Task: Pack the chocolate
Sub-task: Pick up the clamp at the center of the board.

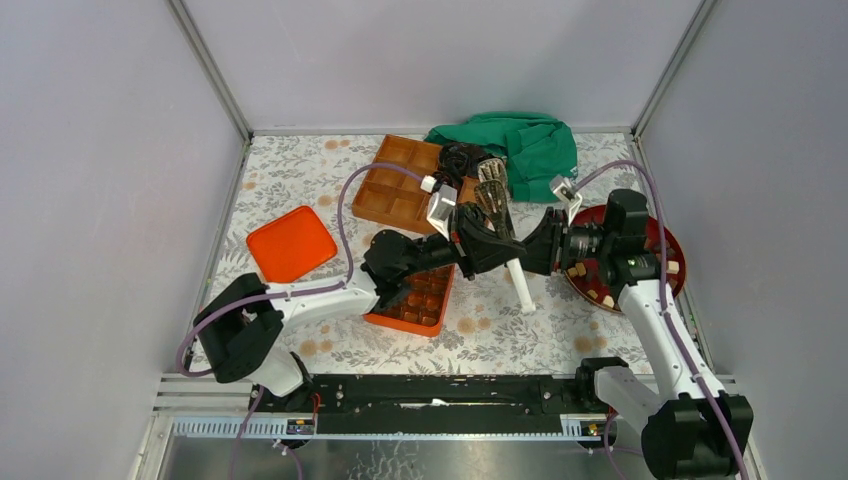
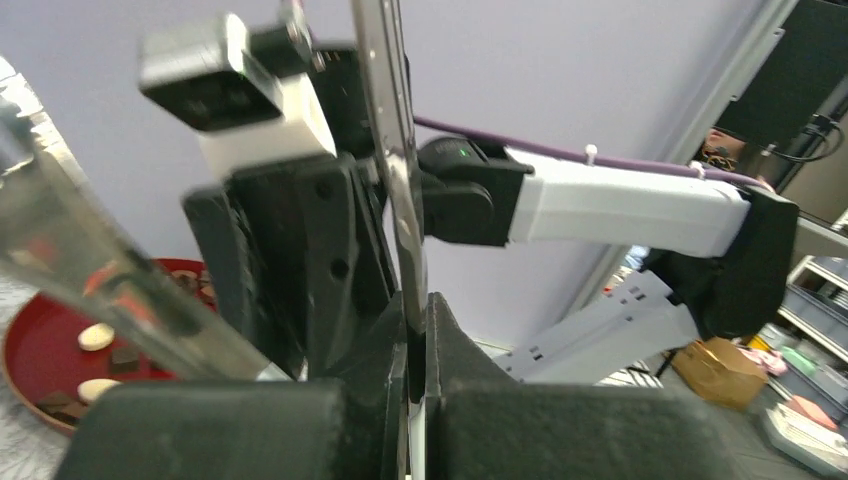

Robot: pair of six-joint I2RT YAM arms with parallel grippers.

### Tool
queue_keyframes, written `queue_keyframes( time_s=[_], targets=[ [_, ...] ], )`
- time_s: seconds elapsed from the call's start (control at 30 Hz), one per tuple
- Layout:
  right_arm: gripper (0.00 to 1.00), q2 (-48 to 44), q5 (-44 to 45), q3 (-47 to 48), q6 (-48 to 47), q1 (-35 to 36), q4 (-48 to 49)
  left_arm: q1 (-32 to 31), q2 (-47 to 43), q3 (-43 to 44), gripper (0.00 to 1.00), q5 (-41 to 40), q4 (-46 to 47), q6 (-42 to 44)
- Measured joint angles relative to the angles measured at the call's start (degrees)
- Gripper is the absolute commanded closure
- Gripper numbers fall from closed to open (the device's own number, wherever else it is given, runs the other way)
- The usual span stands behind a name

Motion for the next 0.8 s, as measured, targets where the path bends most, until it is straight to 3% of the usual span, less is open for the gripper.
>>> queue_keyframes(
  time_s=[0.07,0.17,0.3,0.5,0.53,0.67,0.8],
  targets=[
    [0.71,1.0,0.0,3.0,-0.1,0.3,-0.8,-0.2,0.0,-0.2,1.0,1.3,0.4,-1.0],
    [0.98,3.2,0.1,7.2,-0.4,1.9,-2.1,-0.3,0.3,-0.2,1.0,2.6,1.2,-2.0],
    [1.0,5.1,3.1,9.4,0.8,3.7,-4.8,-0.1,0.4,-1.0,1.0,2.8,2.7,-1.0],
    [1.0,11.7,7.7,9.3,4.8,0.7,-6.7,-0.4,-0.2,-4.7,1.0,3.2,6.9,5.2],
    [0.98,13.3,7.7,9.3,5.4,0.3,-6.7,-0.5,-0.4,-5.0,1.0,3.1,6.9,5.9],
    [0.59,16.3,5.1,7.6,8.3,0.1,-3.9,-0.4,-0.6,-6.5,1.0,1.3,6.2,5.9],
    [0.31,11.5,4.9,5.8,8.9,-0.3,-0.9,2.6,2.1,-5.6,1.0,4.4,10.2,-2.9]
  ],
)
